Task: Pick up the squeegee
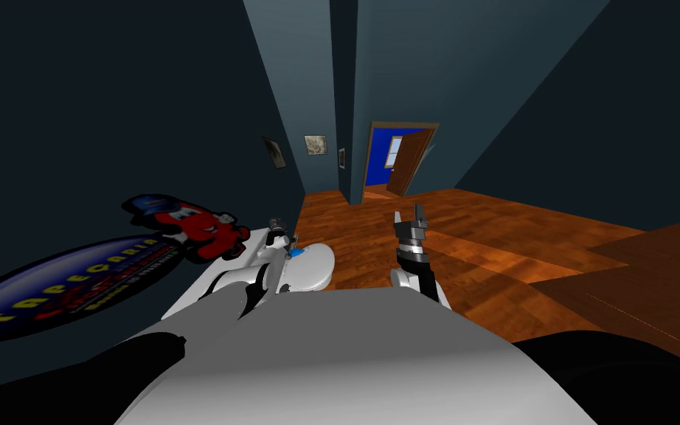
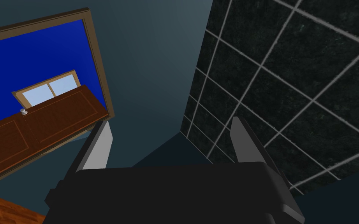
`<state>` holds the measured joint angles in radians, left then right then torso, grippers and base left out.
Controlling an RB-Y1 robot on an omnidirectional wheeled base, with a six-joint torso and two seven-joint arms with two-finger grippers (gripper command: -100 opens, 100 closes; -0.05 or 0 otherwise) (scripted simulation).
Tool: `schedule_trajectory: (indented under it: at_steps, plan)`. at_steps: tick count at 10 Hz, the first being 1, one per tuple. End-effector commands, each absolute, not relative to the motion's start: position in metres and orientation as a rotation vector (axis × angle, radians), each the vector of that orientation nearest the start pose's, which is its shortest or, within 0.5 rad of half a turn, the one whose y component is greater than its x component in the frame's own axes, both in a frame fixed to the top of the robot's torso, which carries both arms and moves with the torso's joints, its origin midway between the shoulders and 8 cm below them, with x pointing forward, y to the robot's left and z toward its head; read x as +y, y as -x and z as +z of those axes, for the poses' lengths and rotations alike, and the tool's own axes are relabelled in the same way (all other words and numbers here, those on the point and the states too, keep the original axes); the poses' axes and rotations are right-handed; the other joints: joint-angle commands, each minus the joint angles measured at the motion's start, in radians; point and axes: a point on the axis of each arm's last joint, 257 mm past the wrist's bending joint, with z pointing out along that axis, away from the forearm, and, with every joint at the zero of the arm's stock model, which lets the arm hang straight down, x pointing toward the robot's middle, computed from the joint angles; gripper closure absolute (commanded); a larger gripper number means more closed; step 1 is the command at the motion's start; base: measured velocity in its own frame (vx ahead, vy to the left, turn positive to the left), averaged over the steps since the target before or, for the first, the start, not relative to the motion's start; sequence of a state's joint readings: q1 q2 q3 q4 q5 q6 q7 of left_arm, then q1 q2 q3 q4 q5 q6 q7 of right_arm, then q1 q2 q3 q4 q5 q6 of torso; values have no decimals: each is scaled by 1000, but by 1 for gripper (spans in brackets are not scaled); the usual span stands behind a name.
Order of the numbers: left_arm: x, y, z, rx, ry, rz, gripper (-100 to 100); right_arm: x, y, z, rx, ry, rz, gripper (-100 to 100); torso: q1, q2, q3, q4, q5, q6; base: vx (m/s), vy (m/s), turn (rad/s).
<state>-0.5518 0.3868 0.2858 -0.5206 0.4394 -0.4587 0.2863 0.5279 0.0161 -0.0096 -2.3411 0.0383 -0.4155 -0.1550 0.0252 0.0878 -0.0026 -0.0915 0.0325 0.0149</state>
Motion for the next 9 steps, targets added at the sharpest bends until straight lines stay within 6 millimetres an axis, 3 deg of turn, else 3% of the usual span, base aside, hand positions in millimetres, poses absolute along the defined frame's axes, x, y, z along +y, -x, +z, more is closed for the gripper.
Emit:
schedule_trajectory:
  at_steps: [1, 3, 5, 9]
  plan:
    - [512, -607, -237, 531, 1580, -1242, 100, -284, -343, 27, 607, -746, 1388, 0, 0, 0, 0, 0, 0, 0, 0, 0, 0]
    - [512, -607, -237, 531, 1580, -1242, 100, -284, -343, 27, 607, -746, 1388, 0, 0, 0, 0, 0, 0, 0, 0, 0, 0]
    - [515, -609, -234, 528, 1584, -1236, -100, -284, -343, 27, 607, -746, 1388, 0, 0, 0, 0, 0, 0, 0, 49, -36, -6]
    - [522, -613, -228, 525, 1596, -1222, -100, -284, -343, 27, 607, -746, 1388, 0, -9, -9, -6, -2, -2, 0, 164, -156, 13]
